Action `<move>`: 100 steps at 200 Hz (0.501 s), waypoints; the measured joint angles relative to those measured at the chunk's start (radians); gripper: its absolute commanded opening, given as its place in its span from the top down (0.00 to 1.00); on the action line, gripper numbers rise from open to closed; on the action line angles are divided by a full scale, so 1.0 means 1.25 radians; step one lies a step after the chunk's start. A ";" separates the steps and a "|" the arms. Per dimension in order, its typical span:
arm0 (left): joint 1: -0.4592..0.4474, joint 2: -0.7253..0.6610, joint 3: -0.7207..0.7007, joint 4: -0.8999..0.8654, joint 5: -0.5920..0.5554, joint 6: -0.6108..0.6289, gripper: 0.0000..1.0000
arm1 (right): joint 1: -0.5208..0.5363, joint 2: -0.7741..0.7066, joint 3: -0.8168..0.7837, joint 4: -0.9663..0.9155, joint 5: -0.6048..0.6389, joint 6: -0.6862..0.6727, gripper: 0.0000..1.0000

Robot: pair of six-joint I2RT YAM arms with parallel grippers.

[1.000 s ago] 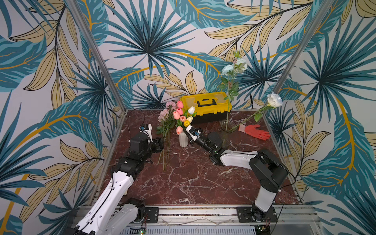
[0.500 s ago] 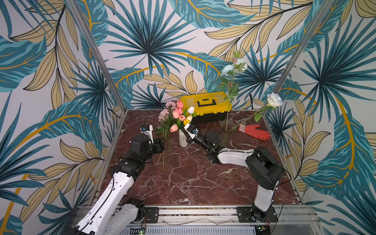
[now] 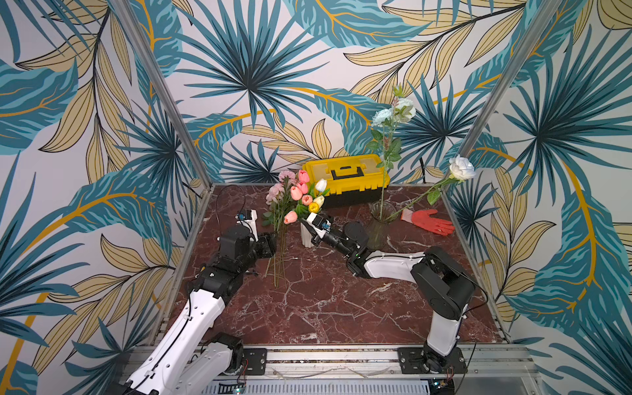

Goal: Pick out pink flowers from the vase
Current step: Pick up the flower from the vase.

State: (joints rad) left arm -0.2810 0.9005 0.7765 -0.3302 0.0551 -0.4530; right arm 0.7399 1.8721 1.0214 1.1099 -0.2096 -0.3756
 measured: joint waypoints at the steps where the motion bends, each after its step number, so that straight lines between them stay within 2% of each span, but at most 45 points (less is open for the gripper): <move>1: 0.000 0.000 0.000 0.000 0.000 0.000 0.46 | 0.000 0.000 0.000 0.000 0.000 0.000 0.82; 30: 0.000 0.000 0.000 0.000 0.000 0.000 0.46 | 0.001 0.000 -0.004 0.010 -0.001 -0.005 0.77; 100: 0.000 0.000 0.000 0.000 -0.006 0.000 0.45 | 0.007 0.000 -0.004 0.029 -0.008 -0.009 0.77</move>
State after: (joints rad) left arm -0.2810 0.9001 0.7765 -0.3302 0.0479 -0.4530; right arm 0.7483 1.8721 1.0164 1.1465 -0.2192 -0.3866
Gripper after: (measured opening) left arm 0.544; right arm 0.232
